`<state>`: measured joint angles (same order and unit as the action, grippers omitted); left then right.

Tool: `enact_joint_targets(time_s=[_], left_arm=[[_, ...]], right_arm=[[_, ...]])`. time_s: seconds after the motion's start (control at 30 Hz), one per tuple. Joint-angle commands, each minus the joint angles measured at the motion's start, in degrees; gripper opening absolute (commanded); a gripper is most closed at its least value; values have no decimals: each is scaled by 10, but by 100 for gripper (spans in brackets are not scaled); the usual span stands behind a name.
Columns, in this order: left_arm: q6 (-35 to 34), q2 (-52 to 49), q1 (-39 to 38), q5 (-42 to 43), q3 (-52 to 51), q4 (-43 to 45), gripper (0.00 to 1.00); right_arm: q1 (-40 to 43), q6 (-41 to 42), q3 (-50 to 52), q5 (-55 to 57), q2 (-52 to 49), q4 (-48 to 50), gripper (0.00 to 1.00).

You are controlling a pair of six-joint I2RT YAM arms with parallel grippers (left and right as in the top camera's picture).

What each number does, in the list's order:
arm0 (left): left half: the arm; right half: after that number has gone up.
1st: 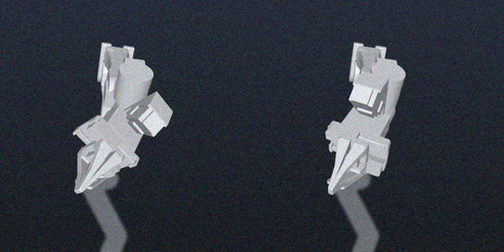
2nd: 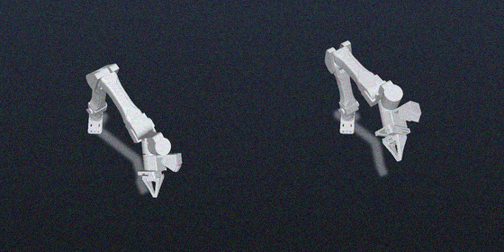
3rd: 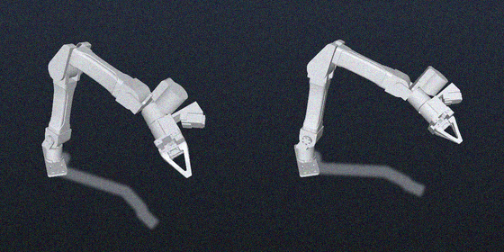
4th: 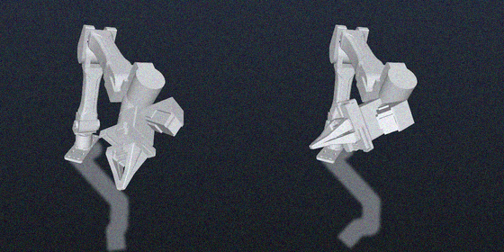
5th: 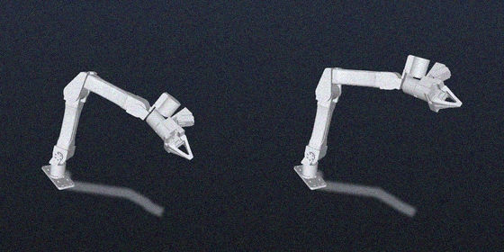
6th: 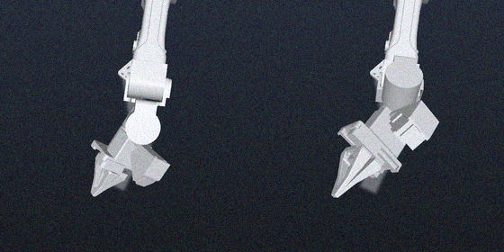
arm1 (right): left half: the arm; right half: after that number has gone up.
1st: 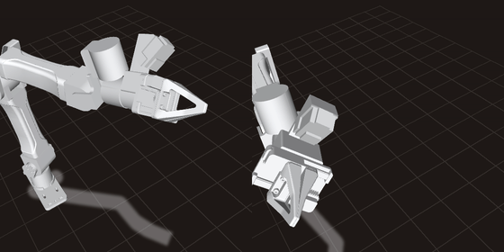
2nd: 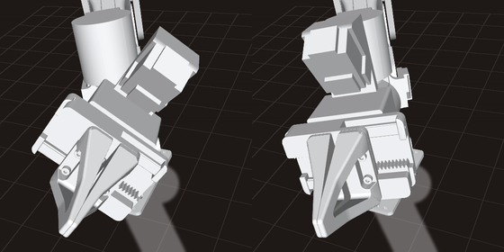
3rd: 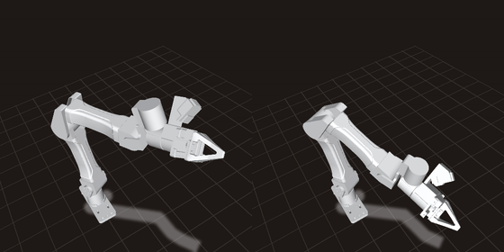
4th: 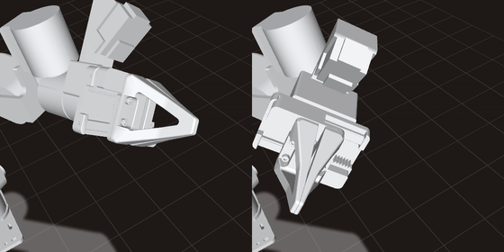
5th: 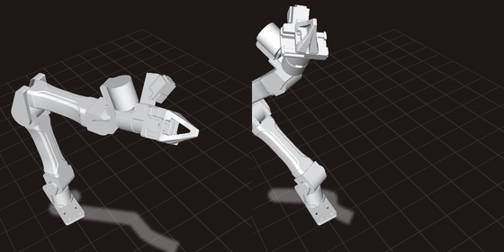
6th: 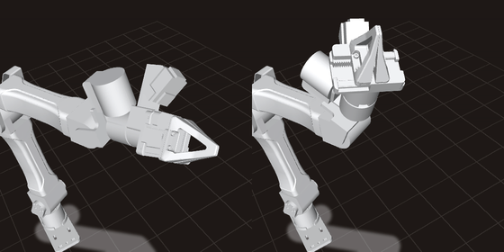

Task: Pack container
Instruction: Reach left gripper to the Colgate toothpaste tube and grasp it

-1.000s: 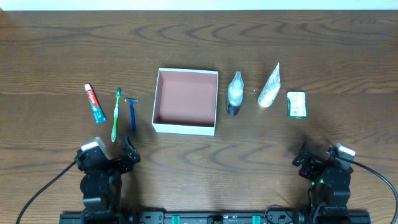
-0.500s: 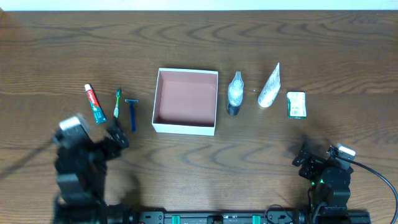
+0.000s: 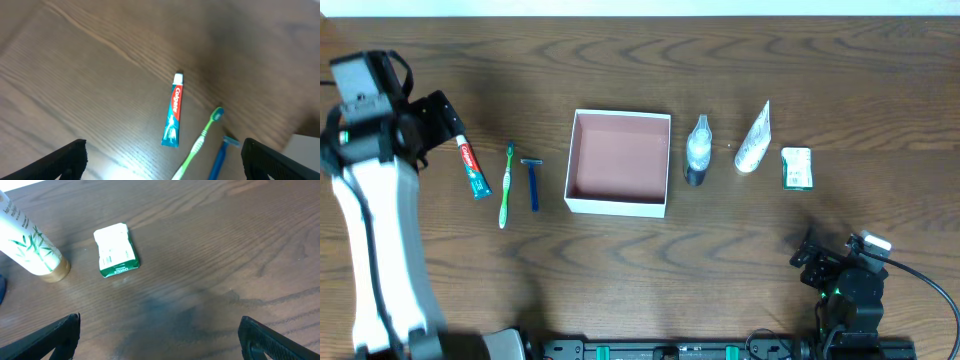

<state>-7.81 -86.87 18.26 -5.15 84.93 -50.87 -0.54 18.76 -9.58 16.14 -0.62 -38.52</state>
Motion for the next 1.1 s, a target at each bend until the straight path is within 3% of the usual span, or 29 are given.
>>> enact_joint_targets(time_s=[0.0,0.27,0.6,0.77,1.07], left_arm=[[17,-58,15,17,13,5,98],[93,-190,18,35,13,8,98],[120,-304,19,34,13,30,100],[134,-328,21,34,13,52,93],[139,-332,23,34,10,85,73]], right_arm=[[6,-8,1,3,3,0,99],[6,-8,1,3,3,0,99],[6,-8,1,3,3,0,99],[6,-8,1,3,3,0,99],[6,-8,1,3,3,0,99]])
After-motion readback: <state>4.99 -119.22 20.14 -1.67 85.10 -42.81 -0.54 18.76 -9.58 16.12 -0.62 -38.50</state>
